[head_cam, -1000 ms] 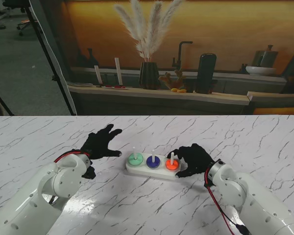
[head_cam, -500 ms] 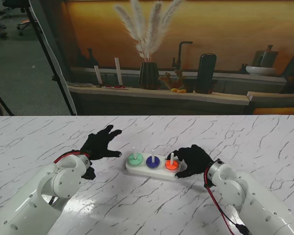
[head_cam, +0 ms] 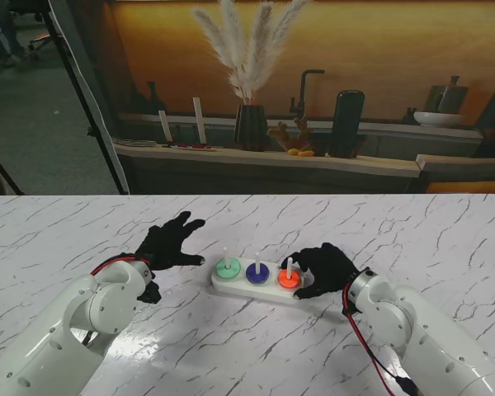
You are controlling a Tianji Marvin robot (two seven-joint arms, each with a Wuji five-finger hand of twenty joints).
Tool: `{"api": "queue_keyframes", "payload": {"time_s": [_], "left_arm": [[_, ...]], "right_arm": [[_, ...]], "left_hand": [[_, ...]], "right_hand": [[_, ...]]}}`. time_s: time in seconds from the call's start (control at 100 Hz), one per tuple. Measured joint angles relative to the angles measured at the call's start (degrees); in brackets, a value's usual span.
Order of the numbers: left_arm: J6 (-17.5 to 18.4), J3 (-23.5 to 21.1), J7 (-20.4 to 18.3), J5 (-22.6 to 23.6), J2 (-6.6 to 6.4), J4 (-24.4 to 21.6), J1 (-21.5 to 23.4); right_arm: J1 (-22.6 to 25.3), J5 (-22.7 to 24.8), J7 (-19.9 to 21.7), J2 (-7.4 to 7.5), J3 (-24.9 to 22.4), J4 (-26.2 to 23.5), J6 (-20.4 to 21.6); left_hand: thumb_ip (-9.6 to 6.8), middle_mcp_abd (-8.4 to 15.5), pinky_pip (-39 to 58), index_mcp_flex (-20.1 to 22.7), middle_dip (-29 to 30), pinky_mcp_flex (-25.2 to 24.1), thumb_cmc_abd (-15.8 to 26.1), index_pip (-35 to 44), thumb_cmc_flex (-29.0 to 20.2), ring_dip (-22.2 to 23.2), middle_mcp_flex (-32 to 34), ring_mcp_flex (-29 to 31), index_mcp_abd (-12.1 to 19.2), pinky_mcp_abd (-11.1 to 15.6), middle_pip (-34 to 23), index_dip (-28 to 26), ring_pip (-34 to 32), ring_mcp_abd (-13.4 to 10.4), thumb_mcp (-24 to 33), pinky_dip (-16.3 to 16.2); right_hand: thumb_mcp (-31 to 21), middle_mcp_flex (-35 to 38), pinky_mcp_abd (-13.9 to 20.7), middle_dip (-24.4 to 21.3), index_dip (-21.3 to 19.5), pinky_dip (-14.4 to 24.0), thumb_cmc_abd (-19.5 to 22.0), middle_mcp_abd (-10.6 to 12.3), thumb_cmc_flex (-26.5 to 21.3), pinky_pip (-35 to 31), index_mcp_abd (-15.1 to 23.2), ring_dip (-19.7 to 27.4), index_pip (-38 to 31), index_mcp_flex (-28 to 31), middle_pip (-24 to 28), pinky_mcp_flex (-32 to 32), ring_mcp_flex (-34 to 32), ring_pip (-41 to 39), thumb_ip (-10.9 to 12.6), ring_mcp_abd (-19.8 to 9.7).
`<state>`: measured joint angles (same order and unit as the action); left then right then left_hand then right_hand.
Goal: Move the three rings of the Hanoi Tower from the left rod to the right rod
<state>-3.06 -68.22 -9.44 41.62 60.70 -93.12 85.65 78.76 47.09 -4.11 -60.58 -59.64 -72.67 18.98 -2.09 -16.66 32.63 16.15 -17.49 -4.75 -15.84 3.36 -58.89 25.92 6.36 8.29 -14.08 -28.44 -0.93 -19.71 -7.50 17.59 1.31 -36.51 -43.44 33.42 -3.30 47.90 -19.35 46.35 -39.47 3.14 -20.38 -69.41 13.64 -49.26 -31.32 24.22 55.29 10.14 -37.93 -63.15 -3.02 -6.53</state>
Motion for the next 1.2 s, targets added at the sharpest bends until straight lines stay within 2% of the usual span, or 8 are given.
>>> {"api": "queue_keyframes", "payload": {"time_s": [0.38, 0.65, 0.92, 0.95, 0.97, 1.04, 1.08, 1.2], "left_arm": [[0.0, -0.1, -0.1, -0.1, 0.00, 0.0, 0.0], [0.0, -0.1, -0.1, -0.3, 0.00, 0.0, 0.0], [0.1, -0.1, -0.2, -0.5, 0.00, 0.0, 0.0], [0.1, -0.2, -0.2, -0.5, 0.00, 0.0, 0.0], [0.1, -0.2, -0.3, -0.5, 0.00, 0.0, 0.0], [0.1, -0.2, -0.4, -0.6, 0.00, 0.0, 0.0], [0.1, -0.2, -0.4, -0.6, 0.00, 0.0, 0.0], [0.1, -0.2, -0.4, -0.6, 0.00, 0.0, 0.0]], "right_arm": [[-0.8, -0.1, 1.6, 0.04, 0.5, 0.0, -0.6], [-1.2, -0.5, 1.4, -0.01, 0.9, 0.0, -0.9], [-1.4, -0.5, -0.1, -0.35, 1.2, 0.5, -1.3], [-1.5, -0.5, -0.3, -0.38, 1.3, 0.5, -1.3], [-1.5, -0.5, -0.4, -0.39, 1.3, 0.5, -1.3], [-1.5, -0.6, -0.8, -0.47, 1.4, 0.7, -1.3], [-1.5, -0.7, -1.1, -0.56, 1.5, 0.8, -1.3], [-1.4, -1.0, -2.3, -0.87, 1.5, 1.2, -1.3]], "left_hand": [[0.00, 0.0, 0.2, 0.0, 0.0, 0.0, 0.0, 0.0, 0.0, 0.0, 0.0, 0.0, 0.0, 0.0, 0.0, 0.0, 0.0, 0.0, 0.0, 0.2], [0.00, 0.0, 0.2, 0.6, 0.0, 0.0, 0.7, 0.2, 0.0, 0.0, 0.5, 0.0, 0.0, 0.0, -0.5, -0.2, 0.0, 0.0, 0.0, 0.3], [0.00, 0.0, 0.2, 0.6, 0.0, 0.0, 0.8, 0.2, 0.0, 0.0, 0.5, 0.0, 0.0, 0.0, -0.5, -0.2, 0.0, 0.0, 0.0, 0.3], [0.00, 0.0, 0.2, 0.6, 0.0, 0.0, 0.8, 0.2, 0.0, 0.0, 0.5, 0.0, 0.0, 0.0, -0.5, -0.2, 0.0, 0.0, 0.0, 0.3], [0.00, 0.0, 0.2, 0.6, 0.0, 0.0, 0.8, 0.2, 0.0, 0.0, 0.5, 0.0, 0.0, 0.0, -0.5, -0.2, 0.0, 0.0, 0.0, 0.3], [0.00, 0.0, 0.2, 0.6, 0.0, 0.0, 0.9, 0.2, 0.0, 0.0, 0.5, 0.0, 0.0, 0.0, -0.5, -0.2, 0.0, 0.0, 0.0, 0.3], [0.00, 0.0, 0.2, 0.6, 0.0, 0.0, 0.9, 0.2, 0.0, 0.0, 0.5, 0.0, 0.0, 0.0, -0.5, -0.2, 0.0, 0.0, 0.0, 0.3], [0.00, 0.0, 0.2, 0.6, 0.0, 0.0, 1.4, 0.2, 0.0, 0.0, 0.5, 0.0, 0.0, 0.0, -0.5, -0.2, 0.0, 0.0, 0.0, 0.3]], "right_hand": [[-0.4, 0.1, 0.0, 1.7, -0.1, 3.3, -0.1, 1.2, 1.0, -4.0, 0.1, -1.5, 0.1, -0.9, 1.7, 1.3, -2.0, -3.6, 0.0, -1.3], [-0.4, 5.1, 0.0, 4.1, -0.1, 5.8, -0.7, 5.1, -1.2, -7.0, -0.7, -2.9, 0.0, 2.6, 5.5, 4.0, -5.7, -7.6, 0.0, -2.8], [8.1, 7.3, 0.0, 4.1, -2.1, 6.0, 2.7, 6.2, -8.1, -8.4, -0.7, -2.9, -2.9, 5.9, 6.0, 5.6, -8.3, -8.7, -0.1, -3.4], [5.8, 7.4, 0.0, 4.1, -2.1, 6.0, 2.6, 6.2, -7.7, -8.4, -0.7, -2.9, -2.9, 6.2, 6.3, 5.6, -8.4, -8.7, -0.2, -3.5], [0.8, 7.4, 0.0, 4.1, -2.1, 6.0, 1.3, 6.3, -6.1, -8.5, -0.7, -2.9, -2.9, 6.4, 6.3, 5.7, -8.4, -8.7, -0.4, -3.5], [-13.2, 8.5, 0.0, 4.1, -2.1, 6.0, -2.5, 6.8, -2.9, -8.5, -0.7, -2.9, -2.9, 6.9, 6.6, 6.1, -9.0, -8.7, -5.2, -3.5], [-15.5, 8.6, 0.0, 4.1, -2.1, 6.0, -3.1, 6.8, -2.9, -8.6, -0.7, -2.9, -2.9, 7.0, 6.6, 6.2, -9.1, -8.8, -6.9, -3.5], [-17.0, 9.5, 0.0, 4.1, -2.1, 6.0, -4.1, 6.8, -2.9, -9.2, -1.6, -2.9, -2.9, 8.3, 7.0, 6.8, -9.8, -9.4, -8.6, -3.6]]}}
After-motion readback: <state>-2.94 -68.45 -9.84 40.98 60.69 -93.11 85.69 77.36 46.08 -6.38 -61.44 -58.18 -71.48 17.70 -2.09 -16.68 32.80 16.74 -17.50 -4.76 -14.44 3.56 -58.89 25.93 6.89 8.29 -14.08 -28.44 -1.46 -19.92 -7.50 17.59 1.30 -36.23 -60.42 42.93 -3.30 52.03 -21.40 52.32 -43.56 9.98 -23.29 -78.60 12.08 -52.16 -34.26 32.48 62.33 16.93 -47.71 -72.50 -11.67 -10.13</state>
